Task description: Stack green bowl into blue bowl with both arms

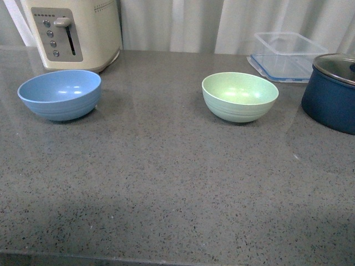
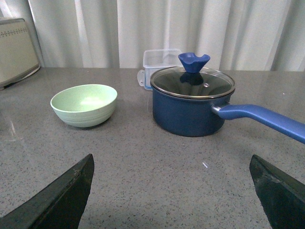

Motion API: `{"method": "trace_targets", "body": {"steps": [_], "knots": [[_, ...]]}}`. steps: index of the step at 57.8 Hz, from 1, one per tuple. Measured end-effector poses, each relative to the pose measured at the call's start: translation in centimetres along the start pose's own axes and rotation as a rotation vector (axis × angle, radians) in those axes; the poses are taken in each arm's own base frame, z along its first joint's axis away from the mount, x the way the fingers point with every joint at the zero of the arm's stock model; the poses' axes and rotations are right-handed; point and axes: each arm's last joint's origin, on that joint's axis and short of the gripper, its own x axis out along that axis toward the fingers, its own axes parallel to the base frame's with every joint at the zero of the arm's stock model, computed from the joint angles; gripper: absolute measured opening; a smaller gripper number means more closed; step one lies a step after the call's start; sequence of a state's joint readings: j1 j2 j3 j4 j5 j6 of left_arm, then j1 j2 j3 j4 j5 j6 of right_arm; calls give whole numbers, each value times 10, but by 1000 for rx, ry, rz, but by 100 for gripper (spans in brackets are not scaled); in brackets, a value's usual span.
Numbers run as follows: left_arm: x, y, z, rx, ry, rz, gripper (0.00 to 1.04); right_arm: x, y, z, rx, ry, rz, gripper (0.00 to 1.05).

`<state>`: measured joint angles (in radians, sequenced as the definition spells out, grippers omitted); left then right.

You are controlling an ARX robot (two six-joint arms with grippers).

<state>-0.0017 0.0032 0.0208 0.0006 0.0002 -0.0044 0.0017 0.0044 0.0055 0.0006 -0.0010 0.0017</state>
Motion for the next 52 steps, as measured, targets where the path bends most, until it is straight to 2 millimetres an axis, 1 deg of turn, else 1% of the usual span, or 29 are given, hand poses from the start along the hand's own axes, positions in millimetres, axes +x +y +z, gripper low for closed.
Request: {"method": "trace_targets", "body": {"steps": [52], "knots": [[0,0,0,0,0,0,98,0,0,0,0,0,0,95]]}}
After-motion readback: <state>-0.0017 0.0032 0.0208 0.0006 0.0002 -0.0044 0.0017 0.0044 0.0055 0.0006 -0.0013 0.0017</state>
